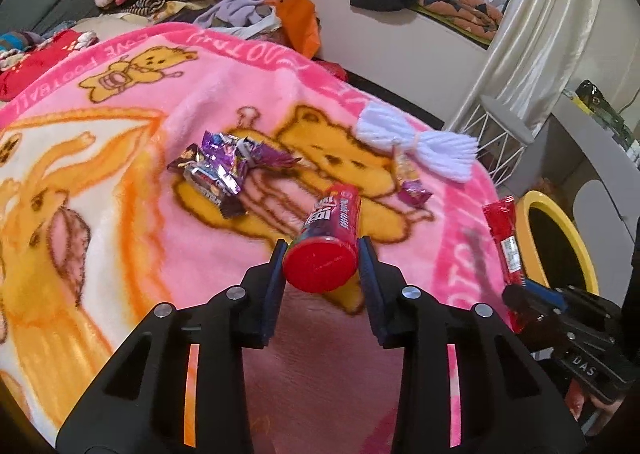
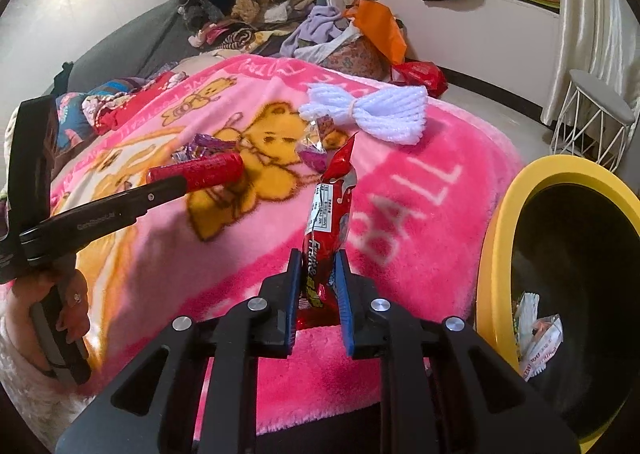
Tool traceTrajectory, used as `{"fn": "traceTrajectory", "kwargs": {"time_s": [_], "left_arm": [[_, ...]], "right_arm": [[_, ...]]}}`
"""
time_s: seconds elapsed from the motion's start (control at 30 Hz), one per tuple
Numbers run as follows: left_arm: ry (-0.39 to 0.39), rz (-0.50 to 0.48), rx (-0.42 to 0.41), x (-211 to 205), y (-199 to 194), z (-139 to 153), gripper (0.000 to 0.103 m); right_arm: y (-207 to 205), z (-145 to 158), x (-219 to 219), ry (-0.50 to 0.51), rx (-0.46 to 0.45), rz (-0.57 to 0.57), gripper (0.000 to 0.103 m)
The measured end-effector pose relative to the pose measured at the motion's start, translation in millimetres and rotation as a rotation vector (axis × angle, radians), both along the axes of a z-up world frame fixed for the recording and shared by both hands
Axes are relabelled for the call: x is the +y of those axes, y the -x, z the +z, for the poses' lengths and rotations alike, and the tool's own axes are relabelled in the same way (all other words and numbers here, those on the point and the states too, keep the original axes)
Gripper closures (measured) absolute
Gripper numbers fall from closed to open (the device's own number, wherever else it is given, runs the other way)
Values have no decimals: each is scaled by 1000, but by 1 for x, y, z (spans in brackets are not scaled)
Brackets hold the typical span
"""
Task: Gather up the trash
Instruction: 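Carry the red tube and red candy bar with both tools over the yellow bin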
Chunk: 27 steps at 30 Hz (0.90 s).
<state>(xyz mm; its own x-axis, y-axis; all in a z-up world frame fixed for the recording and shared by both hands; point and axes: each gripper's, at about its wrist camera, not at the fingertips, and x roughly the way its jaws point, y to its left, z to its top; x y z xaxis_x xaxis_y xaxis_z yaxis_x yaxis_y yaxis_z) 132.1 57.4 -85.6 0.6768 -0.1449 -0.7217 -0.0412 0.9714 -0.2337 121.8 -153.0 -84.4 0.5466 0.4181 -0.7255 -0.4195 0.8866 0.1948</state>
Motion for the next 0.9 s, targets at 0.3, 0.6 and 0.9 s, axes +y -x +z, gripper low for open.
{"fn": "traceTrajectory", "kwargs": {"time_s": [0.3, 0.6, 0.9], "left_arm": [[-26, -24, -42, -18, 6, 19, 78], [-20, -72, -87, -40, 9, 39, 78], [-24, -152, -132, -73, 12, 57, 78]], "right_arm": [[6, 14, -10, -34, -30, -12, 87], [11, 22, -29, -57, -50, -58, 87], [14, 32, -60, -83, -76, -129, 87]]}}
